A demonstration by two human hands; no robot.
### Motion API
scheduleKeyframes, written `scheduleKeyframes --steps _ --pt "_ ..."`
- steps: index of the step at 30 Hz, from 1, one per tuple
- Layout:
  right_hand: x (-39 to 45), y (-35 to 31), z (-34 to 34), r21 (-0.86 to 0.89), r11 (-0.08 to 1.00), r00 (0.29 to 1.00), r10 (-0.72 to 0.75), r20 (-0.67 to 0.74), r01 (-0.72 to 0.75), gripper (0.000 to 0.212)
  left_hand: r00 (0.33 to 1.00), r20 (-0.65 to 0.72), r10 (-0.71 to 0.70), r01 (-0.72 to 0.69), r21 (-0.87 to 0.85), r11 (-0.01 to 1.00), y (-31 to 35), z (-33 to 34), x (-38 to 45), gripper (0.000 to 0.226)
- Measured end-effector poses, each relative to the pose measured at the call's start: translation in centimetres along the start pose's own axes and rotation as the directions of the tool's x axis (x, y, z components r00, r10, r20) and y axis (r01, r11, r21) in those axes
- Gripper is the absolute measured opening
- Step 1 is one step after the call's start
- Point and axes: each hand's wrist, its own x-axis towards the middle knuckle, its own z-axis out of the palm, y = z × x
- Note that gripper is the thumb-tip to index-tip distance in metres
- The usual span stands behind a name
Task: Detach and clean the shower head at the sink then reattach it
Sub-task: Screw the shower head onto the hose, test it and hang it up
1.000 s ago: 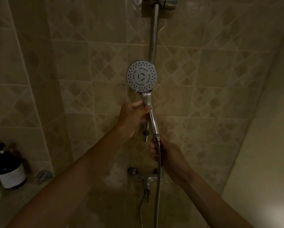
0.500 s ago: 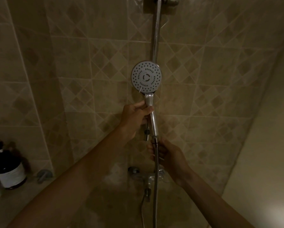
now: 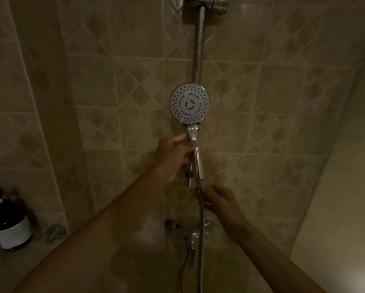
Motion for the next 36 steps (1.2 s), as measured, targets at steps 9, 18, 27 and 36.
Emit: scheduleKeyframes --steps 9,18,27,36 --pt "0.1 0.3 -0.3 0.032 0.999 0.999 -0.038 -0.014 0.038 0.026 1.0 0.012 -0.003 0.004 -0.024 1.0 -0.5 0.0 0.2 0.031" --pt "0.4 0.0 -0.8 -0.208 0.971 0.989 -0.131 -0.068 0.114 0.017 0.999 0.025 -0.022 0.022 0.011 1.0 -1.1 0.0 0.0 0.027" --pt "0.2 0.5 -1.8 -0.139 0.99 0.999 0.036 0.001 -0.036 0.031 0.999 0.025 -0.036 0.035 0.021 0.999 -1.7 0.1 0.1 0.032" --pt "0.4 0.9 -2.4 -0.002 0.994 0.991 0.112 0.074 -0.112 0.028 0.997 0.04 -0.063 0.062 0.024 0.998 -1.9 0.6 0.4 0.033"
